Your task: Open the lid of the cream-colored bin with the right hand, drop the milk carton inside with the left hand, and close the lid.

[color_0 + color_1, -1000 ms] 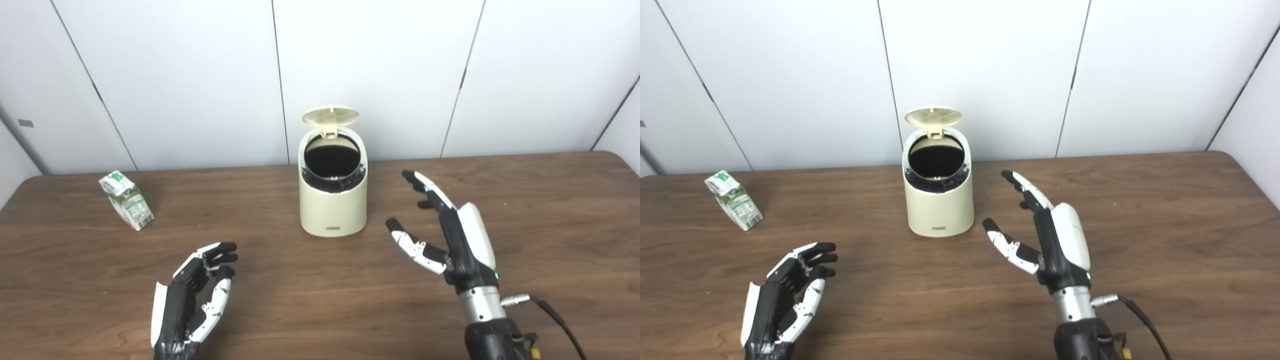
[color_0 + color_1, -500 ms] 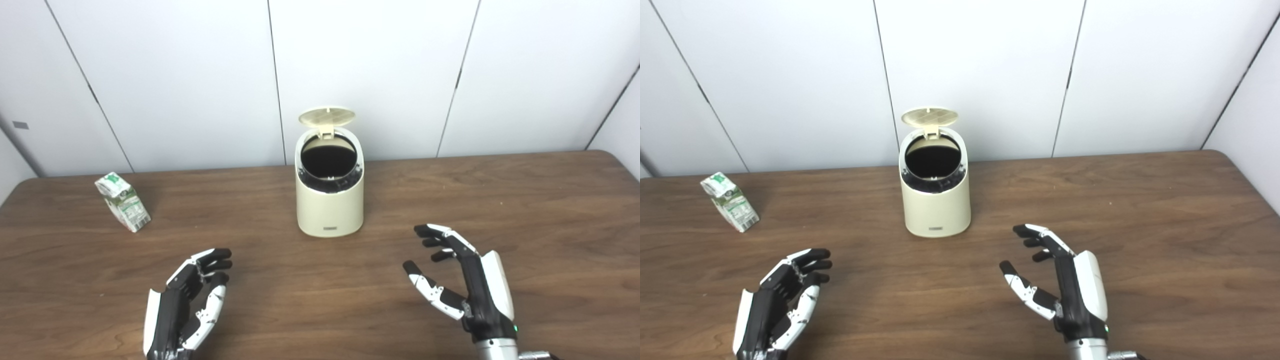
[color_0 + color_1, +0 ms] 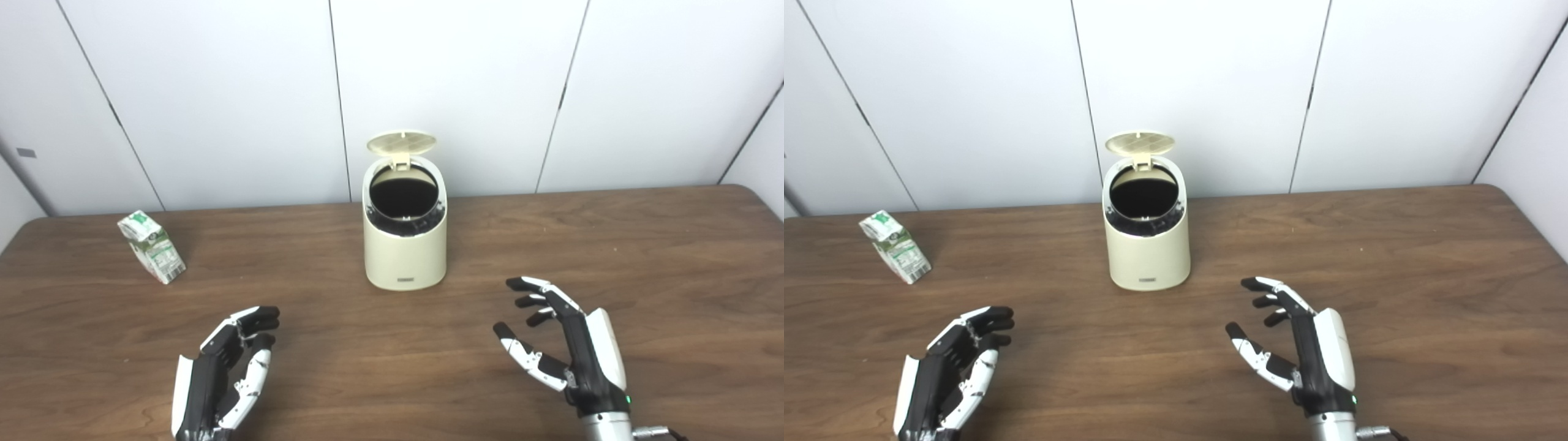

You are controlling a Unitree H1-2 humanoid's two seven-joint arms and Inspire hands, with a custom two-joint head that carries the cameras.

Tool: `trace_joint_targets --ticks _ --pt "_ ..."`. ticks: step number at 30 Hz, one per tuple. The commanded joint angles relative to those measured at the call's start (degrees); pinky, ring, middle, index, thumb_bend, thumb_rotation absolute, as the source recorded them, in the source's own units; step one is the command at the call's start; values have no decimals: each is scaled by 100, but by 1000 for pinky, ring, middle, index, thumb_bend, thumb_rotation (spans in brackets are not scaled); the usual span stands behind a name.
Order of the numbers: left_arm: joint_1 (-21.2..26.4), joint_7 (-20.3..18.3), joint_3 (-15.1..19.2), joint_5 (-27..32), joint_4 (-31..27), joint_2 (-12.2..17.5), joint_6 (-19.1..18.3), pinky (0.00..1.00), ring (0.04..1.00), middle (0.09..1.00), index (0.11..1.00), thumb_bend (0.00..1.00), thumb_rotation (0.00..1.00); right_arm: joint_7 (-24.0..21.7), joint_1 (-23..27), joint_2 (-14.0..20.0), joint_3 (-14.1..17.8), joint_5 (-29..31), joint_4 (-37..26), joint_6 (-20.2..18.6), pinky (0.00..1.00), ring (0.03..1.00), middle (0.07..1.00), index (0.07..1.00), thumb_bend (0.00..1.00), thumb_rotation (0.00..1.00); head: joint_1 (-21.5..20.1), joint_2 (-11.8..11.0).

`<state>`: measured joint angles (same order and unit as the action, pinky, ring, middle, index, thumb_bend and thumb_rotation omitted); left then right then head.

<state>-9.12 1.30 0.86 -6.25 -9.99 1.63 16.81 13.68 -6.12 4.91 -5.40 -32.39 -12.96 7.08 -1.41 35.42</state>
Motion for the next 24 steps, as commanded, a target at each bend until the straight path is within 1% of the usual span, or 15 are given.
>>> trace_joint_targets --ticks 1,3,5,7,9,10,12,14,16,18,19,21,22,23,24 --pt "-67 -20 -47 50 -170 -29 -25 582 672 712 708 235 322 31 86 -6 45 -34 -201 107 487 648 726 707 249 323 -8 3" --pt "-99 -43 -38 70 -230 -4 -193 581 675 715 708 244 348 31 77 -15 40 -58 -181 116 472 636 726 704 248 324 44 -41" --pt "-136 -82 -8 204 -341 20 -455 591 688 725 722 244 380 16 77 6 28 -25 -154 174 442 608 733 705 242 291 44 -41" --pt "-158 -56 42 223 -469 28 -637 593 688 722 723 236 352 33 73 26 18 -43 -127 232 399 569 735 697 238 254 115 -66" --pt "-149 -9 137 214 -612 70 -743 603 691 723 722 241 368 45 64 31 22 -78 -127 225 348 521 736 696 235 236 186 -82" --pt "-134 17 216 208 -661 117 -763 612 694 725 724 271 368 24 57 30 28 -76 -149 184 332 507 734 698 236 238 208 -84" --pt "-122 30 398 175 -759 260 -837 600 685 717 710 403 312 -14 50 48 49 -12 -165 168 312 487 737 702 235 238 309 -84" --pt "-142 14 587 224 -851 359 -968 576 673 705 695 553 272 -42 45 76 71 61 -164 198 376 552 733 697 239 227 401 -77" --pt "-179 22 848 346 -929 488 -1146 559 663 694 686 659 234 -73 30 117 89 110 -165 212 394 567 733 702 238 224 537 -72" --pt "-201 92 1072 325 -1005 561 -1362 561 662 693 690 690 204 -113 16 184 129 173 -178 211 385 553 733 703 236 228 742 -72" --pt "-203 112 1144 303 -1027 579 -1425 563 663 694 693 695 188 -124 14 208 143 194 -179 215 425 586 729 702 236 232 742 -72" --pt "-216 171 1364 308 -1024 671 -1542 581 674 700 701 715 179 -158 21 300 203 283 -169 245 476 631 726 703 233 238 1007 -82" --pt "-219 196 1457 335 -1012 710 -1563 594 682 706 709 726 176 -162 32 349 239 323 -148 271 498 651 723 703 228 229 1119 -89" --pt "-216 237 1572 340 -999 757 -1595 602 687 708 713 736 176 -172 45 405 285 389 -112 306 481 644 720 701 223 213 1279 -101" --pt "-212 258 1643 339 -992 779 -1612 610 695 716 723 755 190 -178 53 438 314 432 -86 331 486 651 720 702 224 179 1279 -101"
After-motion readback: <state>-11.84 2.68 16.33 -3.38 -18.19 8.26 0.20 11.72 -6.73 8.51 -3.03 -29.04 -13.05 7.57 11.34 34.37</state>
